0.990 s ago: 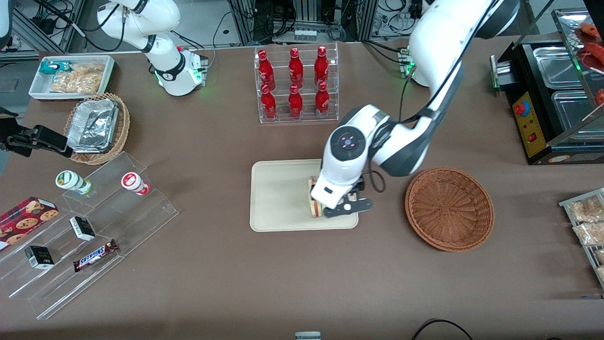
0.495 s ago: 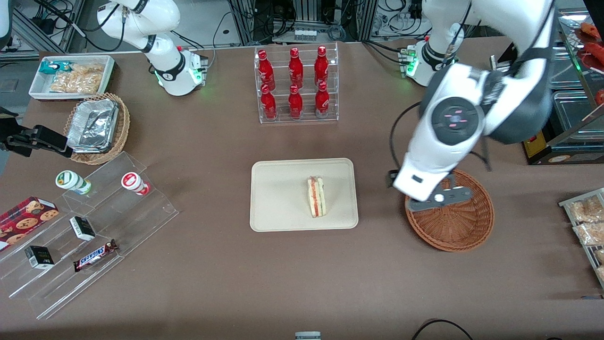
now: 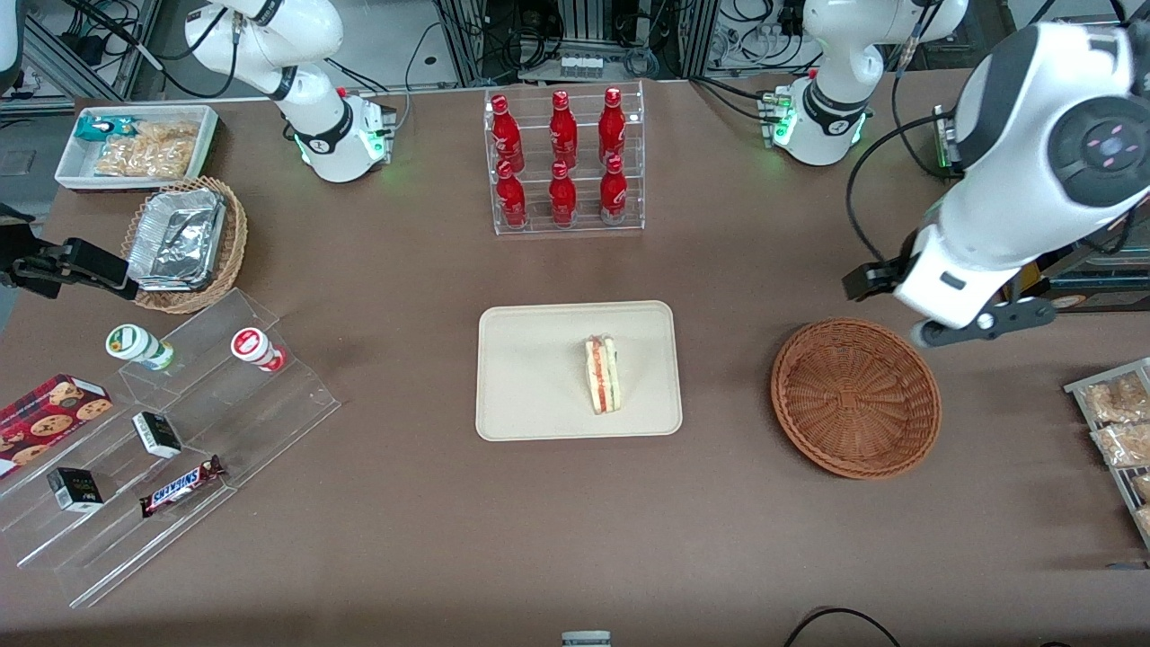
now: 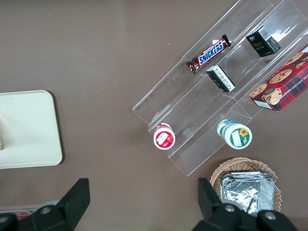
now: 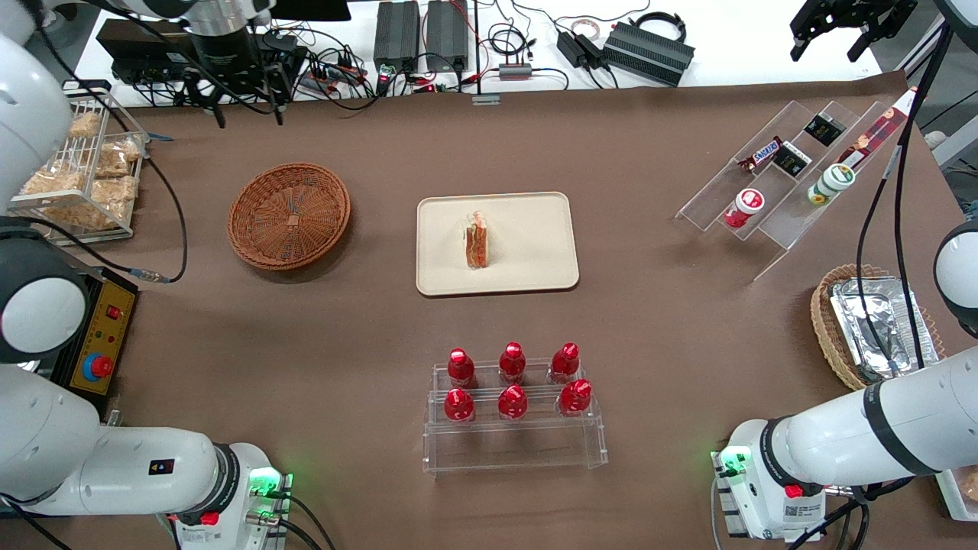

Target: Place sandwich from basket to tray

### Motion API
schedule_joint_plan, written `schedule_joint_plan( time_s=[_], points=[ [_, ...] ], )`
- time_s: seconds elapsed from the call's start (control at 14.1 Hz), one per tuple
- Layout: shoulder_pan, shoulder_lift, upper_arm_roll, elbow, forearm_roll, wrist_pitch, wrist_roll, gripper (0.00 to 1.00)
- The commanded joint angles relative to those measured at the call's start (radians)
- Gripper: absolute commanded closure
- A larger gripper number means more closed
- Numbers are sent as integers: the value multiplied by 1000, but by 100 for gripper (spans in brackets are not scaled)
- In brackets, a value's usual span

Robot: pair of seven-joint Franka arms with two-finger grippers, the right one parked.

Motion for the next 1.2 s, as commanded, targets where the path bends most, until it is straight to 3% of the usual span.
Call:
schedule_joint_plan(
  time_s=[0.0,0.35,1.13],
  points=[
    [43,-60,-6,-42,-4,-28,19,0],
    [85,-78,14,-30,-2,-62,181,0],
    [75,-55,6,30,-18,-65,185,0]
  ],
)
